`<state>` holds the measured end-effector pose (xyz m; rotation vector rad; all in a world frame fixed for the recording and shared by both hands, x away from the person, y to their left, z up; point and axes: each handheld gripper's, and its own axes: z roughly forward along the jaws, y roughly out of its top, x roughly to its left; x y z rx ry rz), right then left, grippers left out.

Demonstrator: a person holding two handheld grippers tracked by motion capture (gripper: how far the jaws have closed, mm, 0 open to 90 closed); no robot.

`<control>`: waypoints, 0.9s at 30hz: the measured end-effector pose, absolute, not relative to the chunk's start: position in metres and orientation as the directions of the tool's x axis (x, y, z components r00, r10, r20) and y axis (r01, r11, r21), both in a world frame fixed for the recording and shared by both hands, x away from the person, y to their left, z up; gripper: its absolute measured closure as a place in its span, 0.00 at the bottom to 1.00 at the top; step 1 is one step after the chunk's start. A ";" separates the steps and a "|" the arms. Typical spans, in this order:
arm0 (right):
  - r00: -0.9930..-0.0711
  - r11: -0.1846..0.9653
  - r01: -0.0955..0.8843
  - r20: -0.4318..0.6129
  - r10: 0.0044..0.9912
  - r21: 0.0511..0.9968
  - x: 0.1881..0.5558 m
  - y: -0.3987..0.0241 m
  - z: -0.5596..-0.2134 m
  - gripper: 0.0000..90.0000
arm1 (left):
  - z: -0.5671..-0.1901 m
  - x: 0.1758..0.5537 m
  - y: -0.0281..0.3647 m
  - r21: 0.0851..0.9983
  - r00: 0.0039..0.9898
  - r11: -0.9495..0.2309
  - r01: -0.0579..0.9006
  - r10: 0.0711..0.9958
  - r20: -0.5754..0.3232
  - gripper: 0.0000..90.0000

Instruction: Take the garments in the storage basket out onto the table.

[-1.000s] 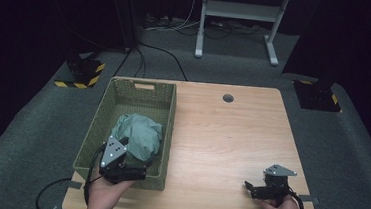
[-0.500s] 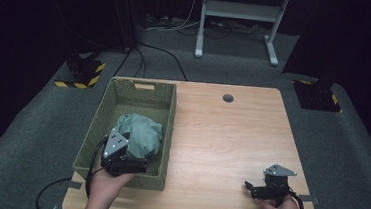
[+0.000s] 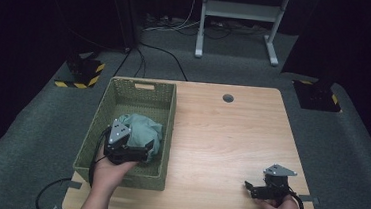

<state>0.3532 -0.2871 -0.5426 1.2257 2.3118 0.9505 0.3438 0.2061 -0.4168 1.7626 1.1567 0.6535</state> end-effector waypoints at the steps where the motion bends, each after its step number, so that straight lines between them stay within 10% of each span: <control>1: -0.561 0.399 0.589 0.000 0.828 0.703 0.353 -0.287 -0.543 0.00 | -0.417 0.344 0.206 0.890 0.422 -0.156 0.429 0.905 -0.044 0.00; 27: -0.566 0.398 0.588 0.007 0.824 0.704 0.353 -0.288 -0.543 0.00 | -0.433 0.404 0.230 0.805 0.306 -0.120 0.581 0.949 -0.080 0.00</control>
